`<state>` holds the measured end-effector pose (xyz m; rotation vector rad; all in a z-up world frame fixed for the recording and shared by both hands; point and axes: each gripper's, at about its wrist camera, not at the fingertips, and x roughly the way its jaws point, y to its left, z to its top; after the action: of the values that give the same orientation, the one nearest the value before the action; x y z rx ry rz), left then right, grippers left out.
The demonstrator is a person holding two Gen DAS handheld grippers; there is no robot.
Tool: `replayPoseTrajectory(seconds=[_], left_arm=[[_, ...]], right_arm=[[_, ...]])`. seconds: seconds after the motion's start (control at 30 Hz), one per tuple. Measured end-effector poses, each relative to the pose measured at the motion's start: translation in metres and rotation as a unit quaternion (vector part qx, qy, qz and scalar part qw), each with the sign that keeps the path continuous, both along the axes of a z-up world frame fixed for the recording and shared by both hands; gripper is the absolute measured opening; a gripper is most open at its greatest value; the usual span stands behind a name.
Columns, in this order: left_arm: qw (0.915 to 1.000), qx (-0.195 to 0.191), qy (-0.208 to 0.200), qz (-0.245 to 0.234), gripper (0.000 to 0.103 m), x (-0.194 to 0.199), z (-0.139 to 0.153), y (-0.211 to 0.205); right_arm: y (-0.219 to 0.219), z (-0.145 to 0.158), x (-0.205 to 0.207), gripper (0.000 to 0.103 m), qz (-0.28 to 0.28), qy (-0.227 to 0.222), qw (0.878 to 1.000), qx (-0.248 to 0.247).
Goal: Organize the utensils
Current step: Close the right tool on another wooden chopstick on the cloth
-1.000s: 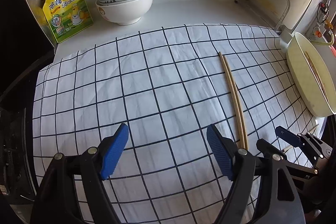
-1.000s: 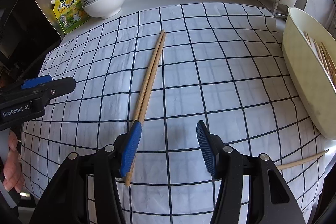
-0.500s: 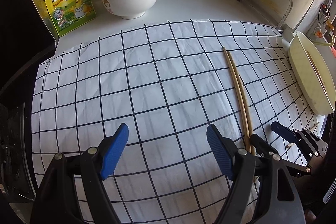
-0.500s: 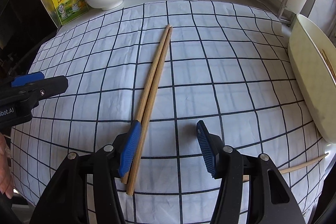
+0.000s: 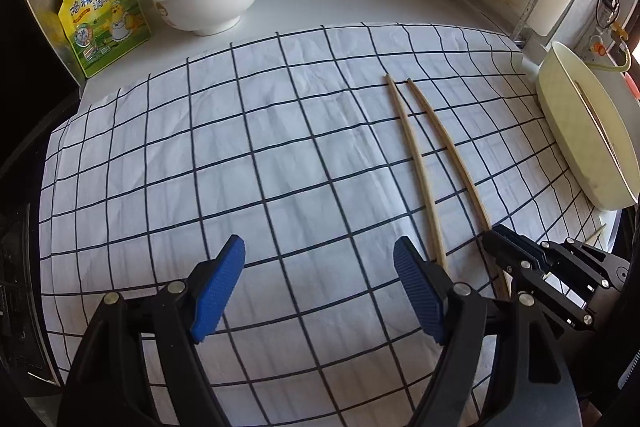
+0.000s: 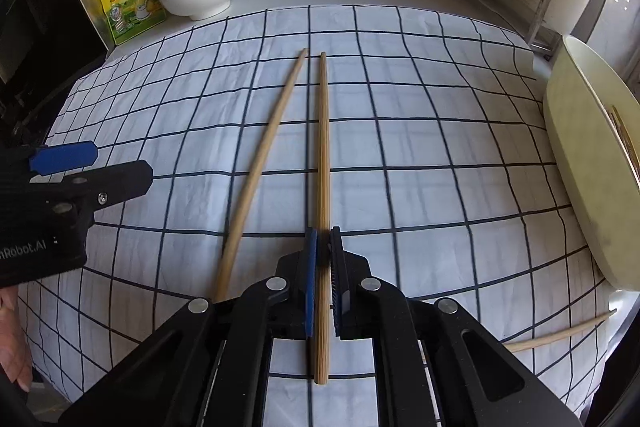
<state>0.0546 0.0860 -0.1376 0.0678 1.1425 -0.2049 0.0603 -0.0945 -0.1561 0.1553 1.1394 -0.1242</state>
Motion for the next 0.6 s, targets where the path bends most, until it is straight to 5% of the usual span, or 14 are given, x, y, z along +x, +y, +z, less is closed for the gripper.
replayPoseTrajectory(seconds=[0.53, 0.6], left_arm=[[0.9992, 0.027, -0.012, -0.027, 0.076, 0.015, -0.019, -0.054], [0.9991, 0.031, -0.012, -0.026, 0.076, 0.016, -0.022, -0.057]], right_arm=[[-0.069, 0.001, -0.03, 0.007, -0.073, 0.002, 0.997, 0.011], [-0.073, 0.003, -0.032, 0.015, -0.081, -0.005, 0.997, 0.013]])
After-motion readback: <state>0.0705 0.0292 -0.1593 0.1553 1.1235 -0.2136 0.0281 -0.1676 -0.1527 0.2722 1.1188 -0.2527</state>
